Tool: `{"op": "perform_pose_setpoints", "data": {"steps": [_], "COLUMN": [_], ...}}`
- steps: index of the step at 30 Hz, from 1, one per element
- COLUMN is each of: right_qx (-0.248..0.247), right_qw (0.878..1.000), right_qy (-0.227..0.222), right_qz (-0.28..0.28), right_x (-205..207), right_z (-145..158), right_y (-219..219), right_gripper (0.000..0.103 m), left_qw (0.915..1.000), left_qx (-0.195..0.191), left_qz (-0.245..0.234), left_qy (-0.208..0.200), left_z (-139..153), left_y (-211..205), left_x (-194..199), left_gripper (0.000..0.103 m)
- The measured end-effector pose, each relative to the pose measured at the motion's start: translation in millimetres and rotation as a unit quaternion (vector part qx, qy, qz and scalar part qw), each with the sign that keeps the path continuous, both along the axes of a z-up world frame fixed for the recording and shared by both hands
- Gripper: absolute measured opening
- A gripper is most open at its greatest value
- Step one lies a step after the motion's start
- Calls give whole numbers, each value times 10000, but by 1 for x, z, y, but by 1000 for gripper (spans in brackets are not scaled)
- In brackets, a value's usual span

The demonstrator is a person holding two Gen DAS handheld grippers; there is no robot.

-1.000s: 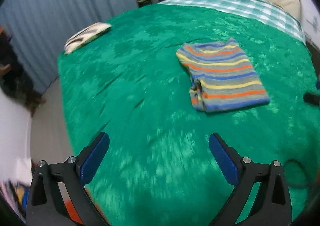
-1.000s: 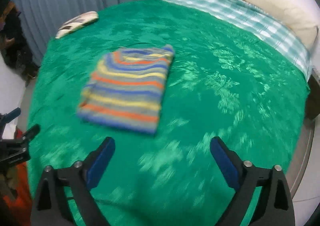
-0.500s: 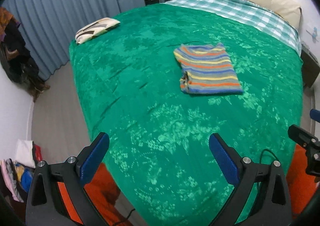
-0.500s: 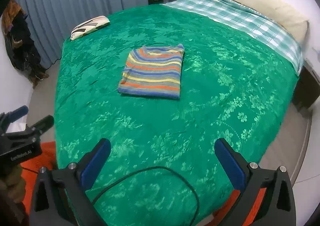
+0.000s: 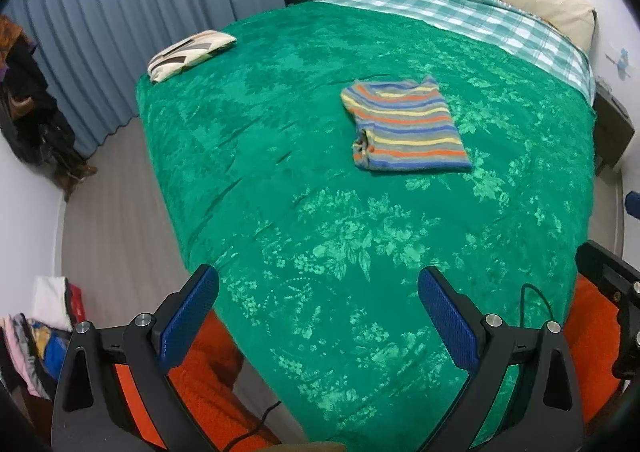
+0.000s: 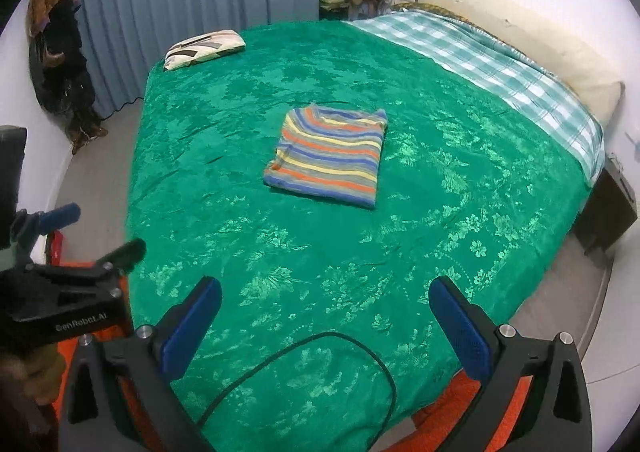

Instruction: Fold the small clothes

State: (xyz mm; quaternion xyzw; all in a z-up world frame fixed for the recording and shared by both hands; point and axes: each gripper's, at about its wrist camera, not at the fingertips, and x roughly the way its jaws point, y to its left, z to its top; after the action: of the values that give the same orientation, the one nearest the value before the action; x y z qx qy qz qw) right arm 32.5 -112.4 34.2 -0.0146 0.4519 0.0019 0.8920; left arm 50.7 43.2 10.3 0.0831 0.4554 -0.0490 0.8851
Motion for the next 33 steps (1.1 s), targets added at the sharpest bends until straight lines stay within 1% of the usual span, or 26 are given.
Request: {"op": "perform_pose_setpoints", "data": {"steps": [5,8,16,27,33], "right_qx": [45,43,71,2,-5], "right_qw": [10000,9999,9998,9999,9998], "right_qy": [0,45,127,84,51], "right_qz": [-83,-103,-115,-121,-188], "right_x": [0,-1,1,2,6], "right_z": [2,1,-4,-4,0], "right_y": [0,-1,-1,0,-2], "right_gripper": [102,102,102,102,102], "left_qw": [9999,9999,9999,9998,9998], "left_qx": [-102,-75,-63,-64,-39], "left_qz": [9,56,140,161,170], "left_qy": [-49,-67,-35,37,57], "left_z": [8,10,9,10,9], "left_y": [3,3,4,1,0], "left_x": [-3,-3,-1,7,11], "left_gripper": [100,100,100,100,100]}}
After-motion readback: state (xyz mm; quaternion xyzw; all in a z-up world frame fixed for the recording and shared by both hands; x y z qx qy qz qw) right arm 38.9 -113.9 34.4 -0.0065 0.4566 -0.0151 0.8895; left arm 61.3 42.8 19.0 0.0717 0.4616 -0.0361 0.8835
